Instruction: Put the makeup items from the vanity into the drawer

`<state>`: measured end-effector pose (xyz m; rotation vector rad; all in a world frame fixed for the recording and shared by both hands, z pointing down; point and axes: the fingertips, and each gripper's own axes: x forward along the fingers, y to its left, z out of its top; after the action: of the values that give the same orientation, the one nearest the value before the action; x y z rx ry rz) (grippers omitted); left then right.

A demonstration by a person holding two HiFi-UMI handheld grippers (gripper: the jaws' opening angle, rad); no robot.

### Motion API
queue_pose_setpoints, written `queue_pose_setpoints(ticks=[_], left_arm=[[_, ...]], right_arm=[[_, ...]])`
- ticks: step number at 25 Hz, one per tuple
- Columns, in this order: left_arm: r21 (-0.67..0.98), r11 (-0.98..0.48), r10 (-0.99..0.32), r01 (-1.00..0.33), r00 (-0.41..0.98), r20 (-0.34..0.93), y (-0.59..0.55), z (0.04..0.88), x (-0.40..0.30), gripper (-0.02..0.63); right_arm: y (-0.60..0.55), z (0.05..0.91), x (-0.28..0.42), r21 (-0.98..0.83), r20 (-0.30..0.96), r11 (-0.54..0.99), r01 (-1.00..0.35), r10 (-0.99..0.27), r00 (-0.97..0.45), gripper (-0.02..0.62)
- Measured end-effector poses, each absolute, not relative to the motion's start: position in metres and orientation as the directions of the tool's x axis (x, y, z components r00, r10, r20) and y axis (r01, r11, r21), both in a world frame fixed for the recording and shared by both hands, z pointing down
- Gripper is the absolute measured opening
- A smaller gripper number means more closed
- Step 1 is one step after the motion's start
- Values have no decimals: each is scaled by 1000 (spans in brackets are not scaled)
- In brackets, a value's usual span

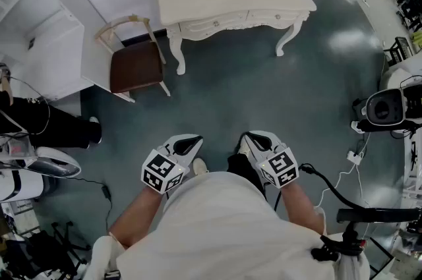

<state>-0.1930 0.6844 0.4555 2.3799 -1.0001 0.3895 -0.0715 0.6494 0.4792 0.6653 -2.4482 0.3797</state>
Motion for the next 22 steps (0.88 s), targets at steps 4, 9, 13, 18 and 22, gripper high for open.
queue_pose_setpoints(ticks=[4, 9, 13, 18, 22], left_arm=[[349, -599, -572, -721, 690, 444, 676, 460, -206, 2], [357, -610, -563, -707, 704, 433, 660, 462, -203, 0], [333, -633, -568, -699, 711, 415, 646, 448, -187, 2], [283, -646, -568, -709, 694, 442, 563, 447, -168, 2], [249, -635, -591, -731, 667, 454, 510, 438, -147, 2]], right_arm=[[648, 478, -87, -111, 594, 843, -527, -369, -715, 0], [635, 473, -90, -100, 596, 842, -529, -375, -710, -1], [619, 468, -85, -87, 583, 844, -529, -388, -714, 0], [531, 469, -69, -94, 559, 842, -532, -397, -728, 0], [479, 462, -42, -82, 539, 847, -526, -406, -738, 2]])
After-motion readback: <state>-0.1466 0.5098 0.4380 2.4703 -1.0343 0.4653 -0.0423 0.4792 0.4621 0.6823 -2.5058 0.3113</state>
